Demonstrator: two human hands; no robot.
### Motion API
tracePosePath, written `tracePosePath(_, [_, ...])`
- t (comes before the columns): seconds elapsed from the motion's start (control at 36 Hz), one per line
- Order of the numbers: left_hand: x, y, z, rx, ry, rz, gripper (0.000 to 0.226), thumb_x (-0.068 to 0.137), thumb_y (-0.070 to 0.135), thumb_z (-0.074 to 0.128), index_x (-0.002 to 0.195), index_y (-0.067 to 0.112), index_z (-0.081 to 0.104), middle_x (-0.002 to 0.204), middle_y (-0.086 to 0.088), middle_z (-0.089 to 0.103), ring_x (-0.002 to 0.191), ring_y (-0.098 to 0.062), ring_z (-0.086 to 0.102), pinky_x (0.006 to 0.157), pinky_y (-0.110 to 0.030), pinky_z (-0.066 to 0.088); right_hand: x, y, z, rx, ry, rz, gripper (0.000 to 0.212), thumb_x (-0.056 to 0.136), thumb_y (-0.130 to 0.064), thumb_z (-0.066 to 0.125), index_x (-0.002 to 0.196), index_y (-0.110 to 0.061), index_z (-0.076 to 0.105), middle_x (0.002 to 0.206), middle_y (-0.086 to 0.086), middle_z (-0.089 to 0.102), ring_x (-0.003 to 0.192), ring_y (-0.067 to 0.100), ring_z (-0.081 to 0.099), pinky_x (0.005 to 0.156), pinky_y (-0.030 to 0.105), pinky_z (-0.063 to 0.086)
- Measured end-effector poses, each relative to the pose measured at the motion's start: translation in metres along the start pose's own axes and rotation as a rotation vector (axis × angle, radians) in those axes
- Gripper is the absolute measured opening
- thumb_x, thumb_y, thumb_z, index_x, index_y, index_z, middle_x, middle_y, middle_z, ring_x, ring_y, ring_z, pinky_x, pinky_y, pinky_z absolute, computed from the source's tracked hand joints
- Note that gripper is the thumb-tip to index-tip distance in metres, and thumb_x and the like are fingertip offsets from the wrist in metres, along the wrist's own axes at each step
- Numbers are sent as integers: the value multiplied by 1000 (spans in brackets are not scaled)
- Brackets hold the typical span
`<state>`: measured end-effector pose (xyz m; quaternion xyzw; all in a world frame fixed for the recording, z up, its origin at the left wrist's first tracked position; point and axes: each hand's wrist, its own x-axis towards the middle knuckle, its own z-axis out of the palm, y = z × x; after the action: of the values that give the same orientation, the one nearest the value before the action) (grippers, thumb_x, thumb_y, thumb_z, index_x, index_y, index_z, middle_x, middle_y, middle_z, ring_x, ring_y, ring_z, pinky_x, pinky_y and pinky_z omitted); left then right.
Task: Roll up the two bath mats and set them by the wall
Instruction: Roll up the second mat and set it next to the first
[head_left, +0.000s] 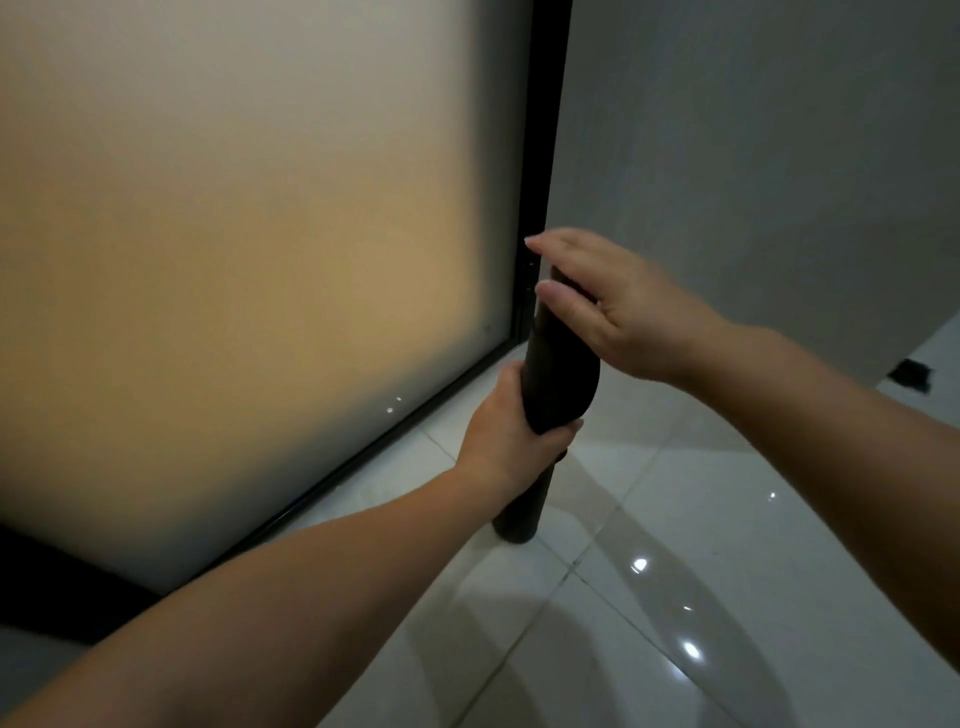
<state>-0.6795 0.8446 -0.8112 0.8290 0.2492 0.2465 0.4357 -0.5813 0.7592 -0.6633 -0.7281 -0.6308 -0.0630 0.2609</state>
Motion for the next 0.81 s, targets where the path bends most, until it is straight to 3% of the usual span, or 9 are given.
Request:
tracePosePath(0.08, [7,4,-4,-9,15,22,64,59,53,72,108,44,32,85,28,51,81,-5,54,62,-23,44,6,3,1,42,74,-39,50,94,-31,43,137,-7,43,137,9,50,125,19,46,104,24,33])
tracePosePath(0.22, [-4,-16,2,-6,-49,-73,58,63,49,74,102,47,32,89,24,56,83,-4,58,64,-23,47,-14,18,26,-60,-187,39,55,94,-39,46,143,-19,32,149,0,33,130,19,39,103,31,34])
tracePosePath(0.28, [-1,-18,3,-55,-53,-102,58,63,48,75,105,45,35,92,21,57,84,-1,57,68,-24,49,-13,23,23,-83,-173,33,54,95,-40,43,144,-20,31,151,0,33,133,18,36,106,30,31])
tracePosePath(0.39, [4,-10,3,-60,-73,-71,56,62,43,74,101,50,35,89,27,55,81,8,53,64,-19,43,-5,21,17,62,-145,20,43,99,-26,40,140,-13,40,143,5,44,129,14,38,101,12,22])
tracePosePath(0.53, [11,-1,1,-91,-30,-53,50,56,42,70,91,58,37,87,25,58,83,5,56,65,-22,47,3,17,9,115,-58,0,45,95,-31,41,137,-15,45,135,2,50,121,12,46,101,22,33])
tracePosePath(0.67, [0,-12,5,-151,-132,-84,60,63,25,71,111,42,40,99,15,61,89,0,58,72,-30,52,-10,18,22,134,-191,92,43,95,-27,48,137,-19,42,127,4,47,114,16,47,96,23,34])
tracePosePath(0.81, [21,13,-3,-210,-56,-12,61,58,26,70,96,59,36,90,32,58,85,11,56,59,-5,44,9,21,-5,102,-61,27,45,93,-30,49,136,-17,44,115,7,51,105,16,49,95,26,37])
